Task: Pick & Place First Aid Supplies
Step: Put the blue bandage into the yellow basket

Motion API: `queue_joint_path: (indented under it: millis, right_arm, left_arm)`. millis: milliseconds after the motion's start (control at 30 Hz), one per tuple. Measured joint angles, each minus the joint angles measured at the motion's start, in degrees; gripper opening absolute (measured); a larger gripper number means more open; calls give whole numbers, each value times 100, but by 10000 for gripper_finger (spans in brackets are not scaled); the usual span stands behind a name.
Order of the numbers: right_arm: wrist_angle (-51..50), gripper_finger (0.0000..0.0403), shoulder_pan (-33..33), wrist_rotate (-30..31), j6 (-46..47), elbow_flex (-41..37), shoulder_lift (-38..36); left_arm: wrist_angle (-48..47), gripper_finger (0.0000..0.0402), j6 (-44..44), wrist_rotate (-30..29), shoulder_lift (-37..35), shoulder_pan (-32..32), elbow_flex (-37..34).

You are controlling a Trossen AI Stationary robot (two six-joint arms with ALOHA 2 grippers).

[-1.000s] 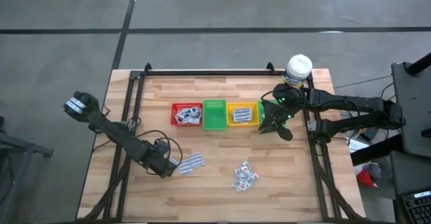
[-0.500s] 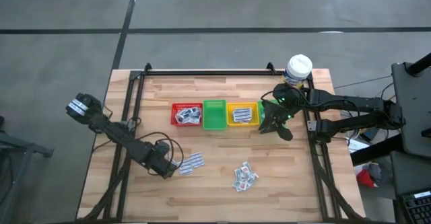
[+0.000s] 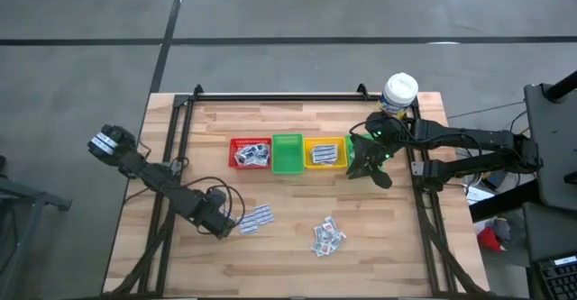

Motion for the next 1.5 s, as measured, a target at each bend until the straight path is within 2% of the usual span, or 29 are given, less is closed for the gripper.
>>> queue_joint_path:
  millis: [400,633,933,1233,1367,1500]
  right_arm:
    - [-1,81,0,0,0,0,0]
    - [0,82,-1,0,0,0,0]
    - [5,68,-2,-1,31,0,0]
    - [4,80,-2,0,107,0,0]
    - [4,84,-2,-2,109,0,0]
    - [2,81,-2,-1,105,0,0]
  left_arm:
    - [-41,0,73,-87,-109,-6,18]
    - [-409,0,241,-606,-362,-5,263]
    - [-488,0,274,-602,-354,-35,212]
    - [-487,2,157,-598,-354,-58,216]
    - [-483,25,135,-595,-356,-89,226]
    - [-479,71,61,-595,-361,-111,268]
